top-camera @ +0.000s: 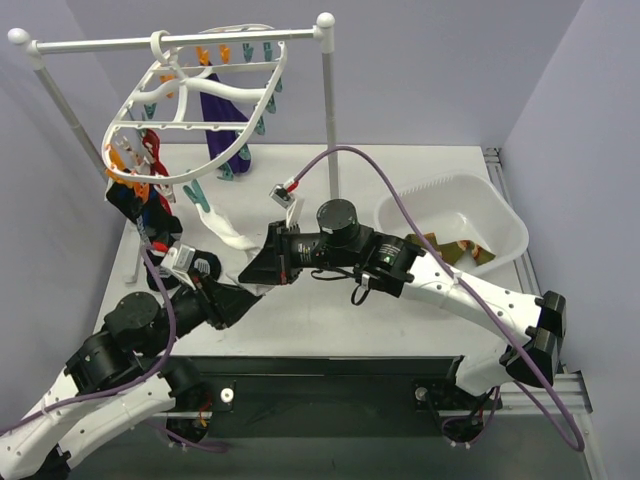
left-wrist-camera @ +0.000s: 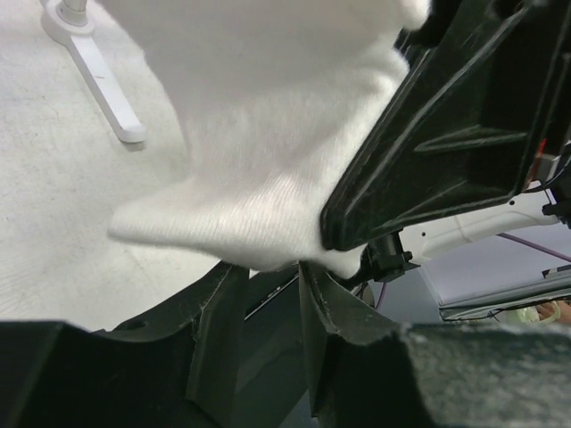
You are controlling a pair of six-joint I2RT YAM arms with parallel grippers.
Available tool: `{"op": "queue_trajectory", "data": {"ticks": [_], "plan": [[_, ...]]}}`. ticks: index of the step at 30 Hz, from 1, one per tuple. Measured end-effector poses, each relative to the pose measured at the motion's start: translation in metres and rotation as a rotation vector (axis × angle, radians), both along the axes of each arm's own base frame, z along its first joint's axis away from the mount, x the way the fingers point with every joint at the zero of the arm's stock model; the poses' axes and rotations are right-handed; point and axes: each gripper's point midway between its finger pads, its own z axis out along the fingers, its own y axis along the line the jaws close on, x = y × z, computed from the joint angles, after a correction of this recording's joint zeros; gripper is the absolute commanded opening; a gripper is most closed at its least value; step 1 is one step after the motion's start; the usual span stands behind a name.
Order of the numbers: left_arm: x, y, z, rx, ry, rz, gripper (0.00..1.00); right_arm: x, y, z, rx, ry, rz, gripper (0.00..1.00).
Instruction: Remove the socks clipped to the hanger
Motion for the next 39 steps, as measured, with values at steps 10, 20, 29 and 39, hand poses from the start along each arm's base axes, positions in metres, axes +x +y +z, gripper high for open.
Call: {"op": "queue_trajectory", "data": {"ticks": [10,20,29,39], "plan": [[-0.01,0.005,0.007,-0.031,-0.018,-0.027,0.97,-0.003,0.015,-0.013,-0.034,0.025,0.008,0.0],[-0.016,0.017,0.0,-0.017,-0.013,-0.011,0.86,-0.015,0.025,-0.005,-0.017,0.03,0.001,0.0],[-0.011,0.025,0.002,-0.004,-0.014,0.036,0.78,-0.023,0.032,-0.007,-0.03,0.032,-0.048,0.0],[-0.007,0.034,0.002,0.014,-0.015,0.079,0.0,-0.017,0.034,-0.009,-0.041,0.026,-0.126,0.07]]}}
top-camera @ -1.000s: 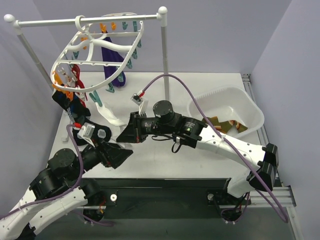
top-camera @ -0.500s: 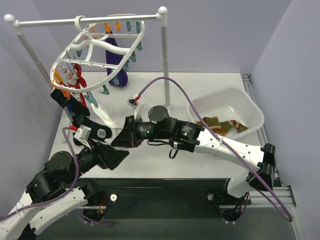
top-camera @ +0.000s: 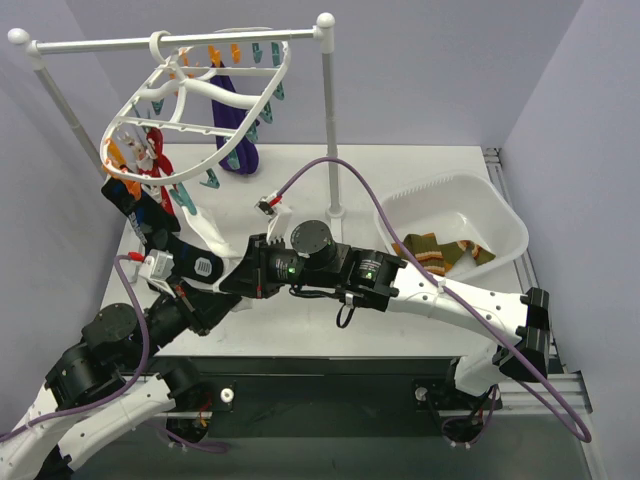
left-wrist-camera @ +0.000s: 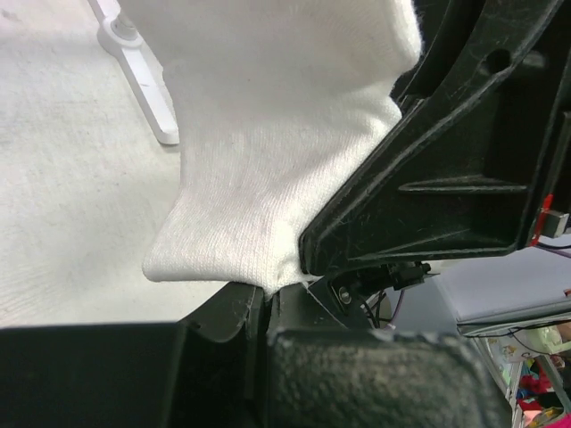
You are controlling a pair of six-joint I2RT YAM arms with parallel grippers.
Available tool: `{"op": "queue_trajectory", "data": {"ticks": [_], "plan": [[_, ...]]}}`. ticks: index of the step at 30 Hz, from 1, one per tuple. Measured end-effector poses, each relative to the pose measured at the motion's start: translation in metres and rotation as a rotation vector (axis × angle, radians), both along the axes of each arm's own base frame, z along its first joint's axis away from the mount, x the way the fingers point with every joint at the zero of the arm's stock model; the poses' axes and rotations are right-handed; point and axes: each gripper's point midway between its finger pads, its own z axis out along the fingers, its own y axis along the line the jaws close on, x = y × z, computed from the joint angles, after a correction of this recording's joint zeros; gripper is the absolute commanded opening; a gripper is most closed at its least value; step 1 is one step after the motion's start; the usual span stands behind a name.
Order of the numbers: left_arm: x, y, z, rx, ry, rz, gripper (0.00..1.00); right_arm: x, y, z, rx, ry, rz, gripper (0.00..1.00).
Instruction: Remove the socks clipped to the hanger
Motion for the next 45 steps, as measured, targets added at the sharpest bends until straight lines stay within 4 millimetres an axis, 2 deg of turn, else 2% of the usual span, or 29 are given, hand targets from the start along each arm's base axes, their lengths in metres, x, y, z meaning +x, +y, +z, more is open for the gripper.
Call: {"op": "queue_trajectory", "data": {"ticks": [3,4,7,9,14,18,21,26,29,32,33,35,36,37,40,42,45], "plan": [[0.0,0.003,0.002,0.0,-0.004,0.007,0.0,0.0,0.0,0.0,-0.008,-0.004,-0.004,0.25],[-0.001,0.004,0.002,0.003,-0.003,0.008,0.0,0.0,-0.002,-0.001,-0.025,-0.008,-0.006,0.37],[-0.003,0.006,0.005,0.009,-0.007,0.004,0.0,0.005,-0.001,0.009,-0.077,-0.053,-0.019,0.59],[-0.006,0.006,0.008,0.002,-0.014,-0.008,0.0,0.013,0.0,0.022,-0.113,-0.111,-0.037,0.65],[-0.014,0.006,0.012,-0.011,-0.031,-0.049,0.0,0.033,0.002,0.061,-0.151,-0.26,-0.088,0.69],[-0.02,0.012,0.015,-0.023,-0.049,-0.056,0.0,0.049,0.007,0.073,-0.19,-0.364,-0.123,0.71],[-0.025,0.018,0.024,-0.047,-0.069,-0.06,0.0,0.054,0.011,0.061,-0.237,-0.389,-0.124,0.76],[-0.03,0.02,0.031,-0.064,-0.082,-0.072,0.0,0.051,0.011,0.022,-0.334,-0.366,-0.096,0.79],[-0.03,0.019,0.031,-0.064,-0.081,-0.077,0.0,0.045,0.011,-0.004,-0.381,-0.336,-0.072,0.73],[-0.03,0.018,0.03,-0.061,-0.078,-0.081,0.0,0.038,0.012,-0.018,-0.404,-0.311,-0.044,0.43],[-0.03,0.017,0.029,-0.056,-0.075,-0.085,0.06,0.037,0.012,-0.019,-0.4,-0.305,-0.041,0.24],[-0.03,0.015,0.027,-0.043,-0.063,-0.093,0.25,0.036,0.015,-0.016,-0.384,-0.3,-0.039,0.13],[-0.03,0.013,0.025,-0.028,-0.052,-0.099,0.52,0.036,0.016,-0.014,-0.377,-0.304,-0.037,0.08],[-0.031,0.013,0.025,-0.015,-0.049,-0.102,0.61,0.035,0.017,-0.014,-0.373,-0.305,-0.038,0.07],[-0.034,0.02,0.03,0.003,-0.043,-0.095,0.73,0.036,0.017,-0.012,-0.37,-0.317,-0.036,0.01],[-0.036,0.032,0.04,0.001,-0.051,-0.067,0.75,0.039,0.016,-0.013,-0.377,-0.334,-0.04,0.0],[-0.039,0.056,0.065,-0.026,-0.087,0.006,0.75,0.044,0.015,-0.012,-0.387,-0.364,-0.055,0.0]]}}
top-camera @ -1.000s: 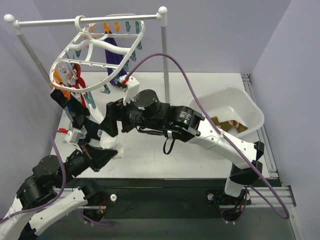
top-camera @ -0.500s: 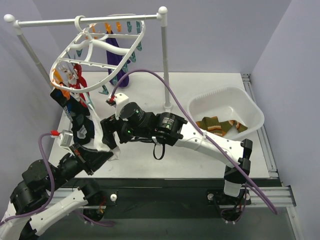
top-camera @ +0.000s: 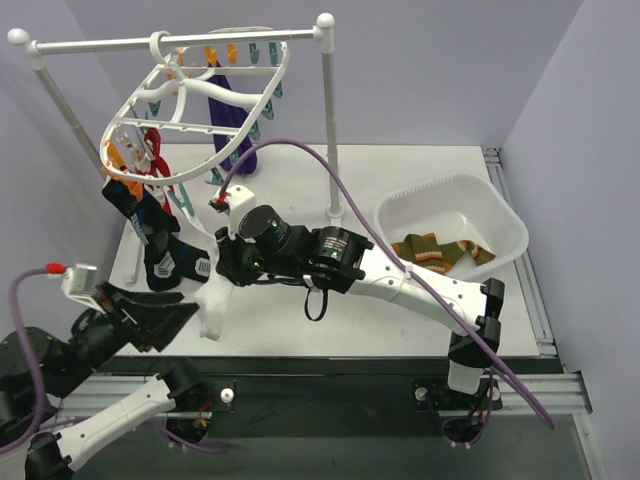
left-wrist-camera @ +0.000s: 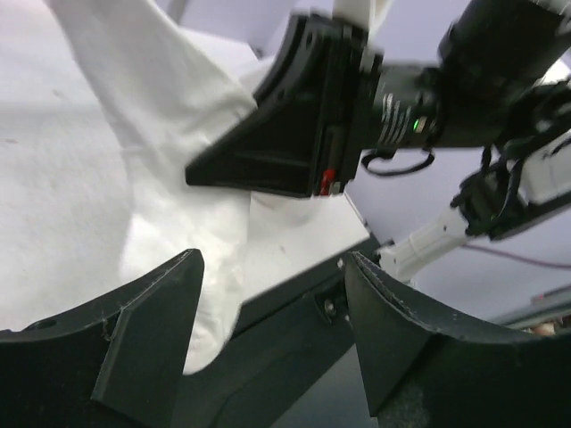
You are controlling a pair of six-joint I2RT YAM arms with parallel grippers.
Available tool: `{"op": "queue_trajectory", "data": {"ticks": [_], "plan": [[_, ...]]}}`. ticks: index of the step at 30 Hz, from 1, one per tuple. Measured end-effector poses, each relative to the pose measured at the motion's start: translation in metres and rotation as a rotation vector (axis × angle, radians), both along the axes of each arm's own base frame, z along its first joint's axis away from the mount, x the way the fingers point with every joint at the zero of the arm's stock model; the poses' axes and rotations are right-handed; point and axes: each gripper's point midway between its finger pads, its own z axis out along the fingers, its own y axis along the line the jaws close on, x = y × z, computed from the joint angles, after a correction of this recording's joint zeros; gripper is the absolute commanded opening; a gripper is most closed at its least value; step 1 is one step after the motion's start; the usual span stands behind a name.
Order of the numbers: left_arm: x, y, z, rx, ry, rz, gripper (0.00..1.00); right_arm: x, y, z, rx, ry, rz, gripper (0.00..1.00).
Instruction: Remove the socks clipped to the hanger
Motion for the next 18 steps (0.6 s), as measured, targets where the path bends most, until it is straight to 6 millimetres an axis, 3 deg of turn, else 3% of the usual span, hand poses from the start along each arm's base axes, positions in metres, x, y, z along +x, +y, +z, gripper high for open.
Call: {"op": "queue_trajectory", "data": {"ticks": [4,7,13,18], "plan": [[0.008,0.032,0.039,-0.021,-0.042,0.142,0.72,0.008,-0.002,-0.005,-0.023,-0.043,-0.017,0.0],[0.031,0.043,0.064,0.003,-0.043,0.288,0.71,0.011,-0.002,-0.012,-0.042,-0.071,-0.029,0.0],[0.081,0.028,0.055,0.182,-0.008,0.456,0.69,0.013,-0.002,-0.023,-0.068,-0.1,-0.032,0.0],[0.108,0.019,0.048,0.286,0.001,0.55,0.68,0.017,-0.003,-0.026,-0.075,-0.12,-0.038,0.0]]}}
